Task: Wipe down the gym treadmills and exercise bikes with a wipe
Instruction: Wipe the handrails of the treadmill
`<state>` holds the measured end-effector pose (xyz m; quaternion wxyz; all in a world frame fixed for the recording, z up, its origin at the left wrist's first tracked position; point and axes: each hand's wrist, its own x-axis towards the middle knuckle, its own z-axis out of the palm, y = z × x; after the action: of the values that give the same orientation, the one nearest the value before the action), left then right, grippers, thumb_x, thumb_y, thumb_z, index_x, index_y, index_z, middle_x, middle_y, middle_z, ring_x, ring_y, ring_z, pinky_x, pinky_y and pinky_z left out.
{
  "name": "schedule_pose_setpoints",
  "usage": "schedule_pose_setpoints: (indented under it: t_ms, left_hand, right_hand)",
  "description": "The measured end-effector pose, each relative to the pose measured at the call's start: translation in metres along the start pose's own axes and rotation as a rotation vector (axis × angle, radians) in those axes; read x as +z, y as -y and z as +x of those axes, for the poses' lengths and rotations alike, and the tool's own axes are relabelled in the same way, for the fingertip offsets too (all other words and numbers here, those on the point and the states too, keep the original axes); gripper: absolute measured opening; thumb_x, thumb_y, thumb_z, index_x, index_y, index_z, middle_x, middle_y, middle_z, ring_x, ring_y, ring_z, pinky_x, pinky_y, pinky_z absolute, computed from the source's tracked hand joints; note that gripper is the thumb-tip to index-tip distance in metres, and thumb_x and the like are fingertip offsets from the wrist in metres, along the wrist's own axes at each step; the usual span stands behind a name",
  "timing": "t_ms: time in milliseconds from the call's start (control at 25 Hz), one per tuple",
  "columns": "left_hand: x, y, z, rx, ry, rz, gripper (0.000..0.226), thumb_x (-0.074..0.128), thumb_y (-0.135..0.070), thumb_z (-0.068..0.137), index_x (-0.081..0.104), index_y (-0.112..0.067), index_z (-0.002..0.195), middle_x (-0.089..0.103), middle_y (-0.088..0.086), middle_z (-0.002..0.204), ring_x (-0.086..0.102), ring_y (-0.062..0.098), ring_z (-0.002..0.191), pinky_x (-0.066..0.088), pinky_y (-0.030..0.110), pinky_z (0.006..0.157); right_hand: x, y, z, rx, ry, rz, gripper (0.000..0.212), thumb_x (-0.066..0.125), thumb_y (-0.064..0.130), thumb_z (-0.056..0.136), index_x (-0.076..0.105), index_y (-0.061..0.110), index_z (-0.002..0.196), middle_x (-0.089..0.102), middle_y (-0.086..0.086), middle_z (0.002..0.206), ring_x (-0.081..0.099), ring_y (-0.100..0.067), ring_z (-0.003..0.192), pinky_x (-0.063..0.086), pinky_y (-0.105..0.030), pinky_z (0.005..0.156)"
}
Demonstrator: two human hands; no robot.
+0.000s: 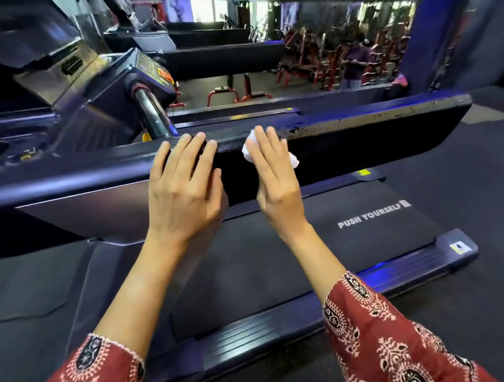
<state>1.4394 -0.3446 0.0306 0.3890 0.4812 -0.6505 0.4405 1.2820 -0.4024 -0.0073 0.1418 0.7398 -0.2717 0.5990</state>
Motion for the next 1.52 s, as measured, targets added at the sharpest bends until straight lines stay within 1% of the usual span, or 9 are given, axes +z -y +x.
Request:
schedule_pose_setpoints:
  t_ms: [160, 320, 440, 640, 840, 1040, 1120, 1280, 1520]
  left_hand:
    - [0.002, -0.002, 0.008, -0.055, -0.015, -0.035, 0.031, 0.056, -0.019, 0.088, 0.066, 0.000, 0.110, 0.066, 0.017, 0.114, 0.061, 0.033, 0.107, 0.035, 0.043, 0.102]
    - [0.003, -0.005, 0.014, -0.066, -0.013, -0.079, 0.030, 0.056, -0.017, 0.086, 0.068, 0.002, 0.106, 0.067, 0.017, 0.109, 0.063, 0.034, 0.101, 0.037, 0.041, 0.099]
    - [0.002, -0.007, 0.016, -0.082, 0.001, -0.107, 0.030, 0.055, -0.017, 0.085, 0.068, 0.002, 0.104, 0.067, 0.017, 0.106, 0.064, 0.035, 0.098, 0.039, 0.042, 0.098]
    - [0.008, -0.014, 0.023, -0.050, 0.035, -0.148, 0.031, 0.054, -0.017, 0.086, 0.067, 0.002, 0.106, 0.067, 0.018, 0.108, 0.063, 0.035, 0.100, 0.038, 0.045, 0.099]
    - [0.018, -0.031, 0.020, -0.015, 0.032, -0.133, 0.035, 0.056, -0.015, 0.086, 0.065, 0.005, 0.113, 0.064, 0.021, 0.117, 0.060, 0.037, 0.109, 0.035, 0.046, 0.104]
    - [0.037, -0.053, 0.013, 0.022, 0.030, -0.049, 0.039, 0.057, -0.016, 0.092, 0.057, 0.003, 0.126, 0.055, 0.022, 0.131, 0.047, 0.035, 0.125, 0.027, 0.045, 0.111]
    - [0.044, -0.066, 0.005, 0.005, 0.034, 0.006, 0.044, 0.057, -0.019, 0.093, 0.052, 0.002, 0.132, 0.049, 0.021, 0.137, 0.039, 0.033, 0.131, 0.018, 0.042, 0.115]
    - [0.056, -0.080, 0.001, 0.032, 0.022, 0.066, 0.049, 0.059, -0.023, 0.093, 0.047, 0.000, 0.135, 0.045, 0.019, 0.140, 0.037, 0.032, 0.133, 0.015, 0.041, 0.116]
    - [0.072, -0.102, 0.026, 0.056, -0.030, 0.103, 0.044, 0.058, -0.026, 0.092, 0.054, -0.002, 0.128, 0.056, 0.018, 0.131, 0.046, 0.029, 0.125, 0.030, 0.045, 0.108]
  right_hand:
    - [-0.005, 0.002, 0.021, 0.176, -0.095, -0.092, 0.034, 0.045, -0.003, 0.094, 0.056, -0.011, 0.125, 0.053, -0.026, 0.133, 0.041, -0.040, 0.131, 0.023, -0.050, 0.115]
    - [-0.002, 0.005, 0.041, -0.153, 0.046, -0.167, 0.030, 0.044, 0.007, 0.095, 0.067, -0.006, 0.110, 0.065, -0.021, 0.115, 0.056, -0.038, 0.119, 0.026, -0.049, 0.111]
    - [-0.012, -0.013, 0.053, 0.266, -0.031, -0.174, 0.040, 0.035, 0.020, 0.101, 0.068, -0.002, 0.102, 0.067, -0.016, 0.110, 0.051, -0.037, 0.124, 0.020, -0.047, 0.113]
    - [-0.007, -0.010, 0.038, -0.038, 0.105, -0.095, 0.038, 0.036, 0.014, 0.101, 0.060, -0.008, 0.122, 0.055, -0.023, 0.132, 0.045, -0.035, 0.130, 0.024, -0.044, 0.115]
    - [-0.022, -0.039, 0.020, 0.302, -0.096, -0.121, 0.040, 0.032, 0.011, 0.103, 0.042, -0.007, 0.137, 0.038, -0.028, 0.145, 0.023, -0.039, 0.141, 0.014, -0.050, 0.118]
    - [-0.024, -0.068, -0.010, -0.041, 0.018, -0.172, 0.064, 0.038, 0.002, 0.096, 0.010, 0.010, 0.153, 0.004, -0.007, 0.161, 0.004, -0.021, 0.147, 0.009, -0.045, 0.120]
    - [-0.027, -0.076, -0.010, 0.178, -0.078, -0.128, 0.061, 0.035, 0.003, 0.098, 0.010, 0.007, 0.152, 0.003, -0.012, 0.160, 0.000, -0.022, 0.147, 0.007, -0.047, 0.119]
    - [-0.033, -0.097, -0.024, -0.136, 0.017, -0.154, 0.074, 0.041, 0.000, 0.092, 0.001, 0.012, 0.153, -0.007, -0.002, 0.161, 0.000, -0.022, 0.148, 0.007, -0.043, 0.120]
    - [-0.050, -0.122, -0.014, -0.093, -0.019, -0.151, 0.057, 0.035, 0.007, 0.099, 0.014, 0.008, 0.152, 0.001, -0.007, 0.161, 0.005, -0.024, 0.147, 0.009, -0.045, 0.120]
